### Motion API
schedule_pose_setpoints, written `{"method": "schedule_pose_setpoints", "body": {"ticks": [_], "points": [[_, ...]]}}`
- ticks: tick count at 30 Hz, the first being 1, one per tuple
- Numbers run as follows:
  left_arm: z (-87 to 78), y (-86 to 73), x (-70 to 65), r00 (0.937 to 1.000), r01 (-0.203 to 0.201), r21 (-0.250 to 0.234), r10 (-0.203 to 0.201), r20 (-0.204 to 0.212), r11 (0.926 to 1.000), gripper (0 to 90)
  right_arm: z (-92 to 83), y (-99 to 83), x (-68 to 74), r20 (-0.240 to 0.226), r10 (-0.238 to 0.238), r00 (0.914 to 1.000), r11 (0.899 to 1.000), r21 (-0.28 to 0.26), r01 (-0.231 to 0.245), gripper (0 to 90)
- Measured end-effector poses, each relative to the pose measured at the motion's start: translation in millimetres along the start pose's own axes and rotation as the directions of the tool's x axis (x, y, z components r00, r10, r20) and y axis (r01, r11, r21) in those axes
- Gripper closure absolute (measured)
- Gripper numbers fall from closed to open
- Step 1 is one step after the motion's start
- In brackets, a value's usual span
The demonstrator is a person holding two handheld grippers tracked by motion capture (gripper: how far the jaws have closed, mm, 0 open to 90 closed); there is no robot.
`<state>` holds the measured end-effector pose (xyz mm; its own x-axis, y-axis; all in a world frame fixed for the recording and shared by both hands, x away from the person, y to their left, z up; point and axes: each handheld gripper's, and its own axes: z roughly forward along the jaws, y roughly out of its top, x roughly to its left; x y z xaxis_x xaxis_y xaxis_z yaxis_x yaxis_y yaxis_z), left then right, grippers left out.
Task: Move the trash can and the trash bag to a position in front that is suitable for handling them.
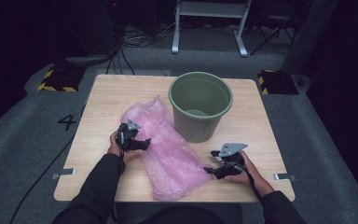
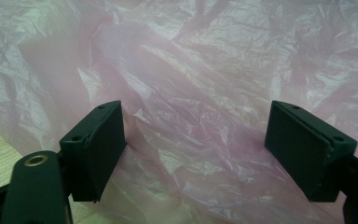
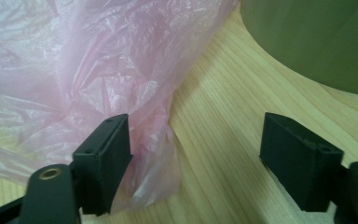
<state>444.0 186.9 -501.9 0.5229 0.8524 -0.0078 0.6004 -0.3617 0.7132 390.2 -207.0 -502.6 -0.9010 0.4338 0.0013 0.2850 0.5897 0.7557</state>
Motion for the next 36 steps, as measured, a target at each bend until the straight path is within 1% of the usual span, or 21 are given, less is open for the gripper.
{"method": "schedule_pose_setpoints", "body": {"ticks": [1, 3, 4, 5, 6, 7, 8, 9, 11, 14, 15, 16, 17, 19, 20, 21, 22, 23, 28, 33, 36], "points": [[-0.6, -0.1, 0.0, 1.0000, -0.003, -0.003, 0.003, 0.004, 1.0000, 23.6, -3.4, -1.9, -4.2, 0.020, 0.010, 0.9998, 1.000, 0.002, -0.010, 23.5], [-1.2, -0.5, 0.3, 0.9999, 0.000, -0.013, 0.000, 0.010, 0.9999, 29.3, -6.6, -3.3, -8.3, 0.031, 0.023, 0.9993, 1.000, 0.000, -0.023, 23.5], [-1.8, -0.8, 0.9, 1.0000, -0.002, -0.020, 0.002, 0.006, 0.9998, 33.1, -9.3, -3.8, -11.1, 0.055, 0.031, 0.9980, 1.000, 0.002, -0.031, 23.5], [-2.3, -1.2, 1.6, 0.9999, -0.001, -0.025, 0.001, 0.010, 0.9997, 37.0, -12.7, -4.5, -15.1, 0.080, 0.043, 0.9959, 0.999, -0.002, -0.043, 23.6], [-2.3, -1.2, 1.6, 0.9999, -0.001, -0.025, 0.001, 0.010, 0.9997, 43.8, -12.7, -4.5, -15.1, 0.080, 0.043, 0.9959, 0.999, -0.002, -0.043, 23.6], [-2.8, -1.6, 2.3, 0.9999, 0.001, -0.035, 0.000, 0.011, 0.9994, 48.7, -19.6, -6.0, -23.0, 0.110, 0.076, 0.9910, 0.997, -0.022, -0.074, 24.0], [-2.8, -1.6, 2.3, 0.9999, 0.001, -0.035, 0.000, 0.011, 0.9994, 50.6, -19.6, -6.0, -23.0, 0.110, 0.076, 0.9910, 0.997, -0.022, -0.074, 24.0], [-3.1, -1.8, 3.1, 0.9997, -0.012, -0.038, 0.013, 0.020, 0.9992, 54.8, -24.3, -7.8, -29.3, 0.129, 0.097, 0.9868, 0.995, -0.037, -0.093, 23.9], [-3.3, -1.8, 3.4, 0.9997, -0.013, -0.039, 0.014, 0.018, 0.9992, 59.6, -29.0, -10.3, -36.4, 0.160, 0.118, 0.9800, 0.993, -0.042, -0.112, 24.0], [-3.6, -2.4, 5.5, 0.9991, -0.017, -0.047, 0.019, 0.037, 0.9988, 69.9, -34.4, -15.2, -46.2, 0.206, 0.150, 0.9669, 0.989, -0.046, -0.144, 24.2], [-3.8, -2.5, 6.1, 0.9991, -0.018, -0.046, 0.019, 0.038, 0.9988, 73.5, -36.1, -16.9, -49.7, 0.224, 0.166, 0.9603, 0.986, -0.046, -0.160, 24.5], [-3.8, -2.5, 6.1, 0.9991, -0.018, -0.046, 0.019, 0.038, 0.9988, 75.2, -37.0, -18.5, -53.2, 0.254, 0.178, 0.9508, 0.984, -0.038, -0.174, 24.9], [-3.9, -3.1, 7.2, 0.9989, -0.011, -0.051, 0.013, 0.045, 0.9986, 76.9, -37.6, -20.1, -56.8, 0.294, 0.190, 0.9367, 0.981, -0.027, -0.190, 25.2], [-4.4, -3.3, 7.8, 0.9986, -0.016, -0.051, 0.018, 0.050, 0.9986, 81.8, -39.1, -22.8, -62.0, 0.319, 0.214, 0.9232, 0.976, -0.034, -0.214, 25.8], [-4.4, -3.3, 7.8, 0.9986, -0.016, -0.051, 0.018, 0.050, 0.9986, 83.2, -39.1, -22.8, -62.0, 0.319, 0.214, 0.9232, 0.976, -0.034, -0.214, 25.8], [-4.4, -3.6, 7.8, 0.9973, -0.026, -0.054, 0.030, 0.068, 0.9982, 84.4, -39.7, -24.6, -65.5, 0.338, 0.228, 0.9130, 0.973, -0.040, -0.228, 26.4], [-4.4, -3.6, 7.8, 0.9973, -0.026, -0.054, 0.030, 0.068, 0.9982, 85.2, -39.7, -24.6, -65.5, 0.338, 0.228, 0.9130, 0.973, -0.040, -0.228, 26.4], [-5.0, -3.8, 8.0, 0.9971, -0.030, -0.058, 0.034, 0.068, 0.9979, 86.2, -38.9, -25.3, -67.5, 0.354, 0.231, 0.9063, 0.972, -0.038, -0.232, 26.7], [-8.8, -6.0, 9.5, 0.9961, -0.047, -0.078, 0.052, 0.071, 0.9959, 88.2, -35.7, -25.8, -69.5, 0.372, 0.235, 0.8983, 0.970, -0.027, -0.242, 26.9], [-15.6, -8.6, 13.2, 0.9958, -0.051, -0.106, 0.059, 0.070, 0.9930, 88.8, -31.8, -25.2, -72.7, 0.373, 0.245, 0.8950, 0.967, -0.026, -0.254, 26.3], [-19.0, -9.4, 14.6, 0.9957, -0.048, -0.121, 0.057, 0.073, 0.9915, 88.9, -30.6, -24.8, -74.2, 0.370, 0.247, 0.8955, 0.967, -0.027, -0.255, 25.6]]}}
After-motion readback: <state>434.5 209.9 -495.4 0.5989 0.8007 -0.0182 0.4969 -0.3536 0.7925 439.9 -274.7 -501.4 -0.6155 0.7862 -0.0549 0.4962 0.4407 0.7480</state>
